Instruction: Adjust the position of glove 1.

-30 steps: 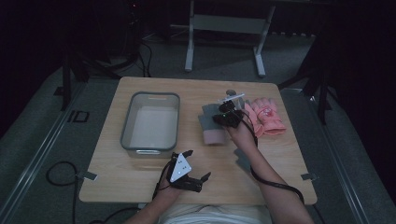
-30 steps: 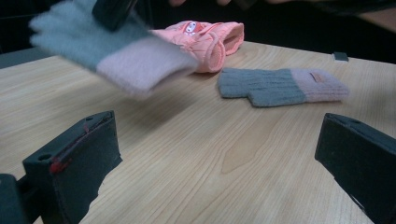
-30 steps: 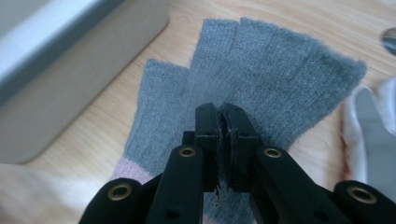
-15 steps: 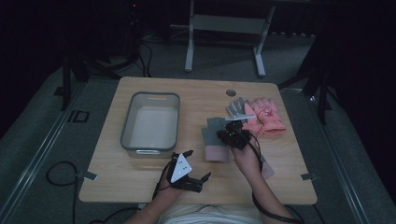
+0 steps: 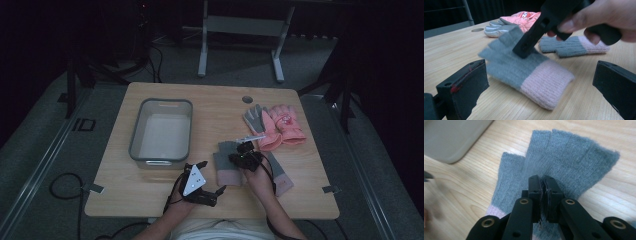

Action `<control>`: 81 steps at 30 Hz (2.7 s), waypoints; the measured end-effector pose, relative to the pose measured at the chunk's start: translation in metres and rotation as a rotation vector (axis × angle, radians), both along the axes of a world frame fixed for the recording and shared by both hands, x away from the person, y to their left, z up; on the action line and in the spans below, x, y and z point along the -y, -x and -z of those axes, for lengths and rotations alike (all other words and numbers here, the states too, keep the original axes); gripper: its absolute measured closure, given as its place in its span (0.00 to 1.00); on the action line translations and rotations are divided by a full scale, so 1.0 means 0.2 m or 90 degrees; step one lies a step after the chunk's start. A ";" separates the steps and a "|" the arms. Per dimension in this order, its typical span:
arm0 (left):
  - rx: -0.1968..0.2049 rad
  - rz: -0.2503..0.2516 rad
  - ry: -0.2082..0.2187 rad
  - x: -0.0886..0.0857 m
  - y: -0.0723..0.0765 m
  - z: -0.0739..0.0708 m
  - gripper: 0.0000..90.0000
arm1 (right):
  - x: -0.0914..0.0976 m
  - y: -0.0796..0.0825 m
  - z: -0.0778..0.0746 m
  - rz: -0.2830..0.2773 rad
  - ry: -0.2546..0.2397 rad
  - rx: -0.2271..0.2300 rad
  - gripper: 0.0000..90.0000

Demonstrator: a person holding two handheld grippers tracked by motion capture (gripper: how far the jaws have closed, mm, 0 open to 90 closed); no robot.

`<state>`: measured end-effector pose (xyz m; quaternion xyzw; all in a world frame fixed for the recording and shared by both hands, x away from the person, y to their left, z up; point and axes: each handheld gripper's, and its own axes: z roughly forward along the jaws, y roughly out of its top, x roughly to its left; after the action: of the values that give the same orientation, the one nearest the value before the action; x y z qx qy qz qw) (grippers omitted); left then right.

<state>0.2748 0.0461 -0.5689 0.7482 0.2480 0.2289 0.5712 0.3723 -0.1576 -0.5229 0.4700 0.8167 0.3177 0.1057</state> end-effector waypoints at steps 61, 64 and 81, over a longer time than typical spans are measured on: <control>0.000 0.008 0.011 0.00 0.00 0.00 0.00 | 0.73 0.07 0.07 -0.209 0.122 0.033 0.80; 0.000 0.007 0.011 0.00 0.00 0.00 0.00 | 0.71 0.08 0.07 -0.201 0.130 0.033 0.85; 0.005 0.002 0.011 0.00 0.00 0.00 0.00 | 0.75 0.25 -0.23 0.023 0.006 0.078 0.95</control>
<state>0.2746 0.0455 -0.5693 0.7429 0.2463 0.2291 0.5788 0.3217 -0.3072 -0.4777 0.4640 0.8015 0.3400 0.1633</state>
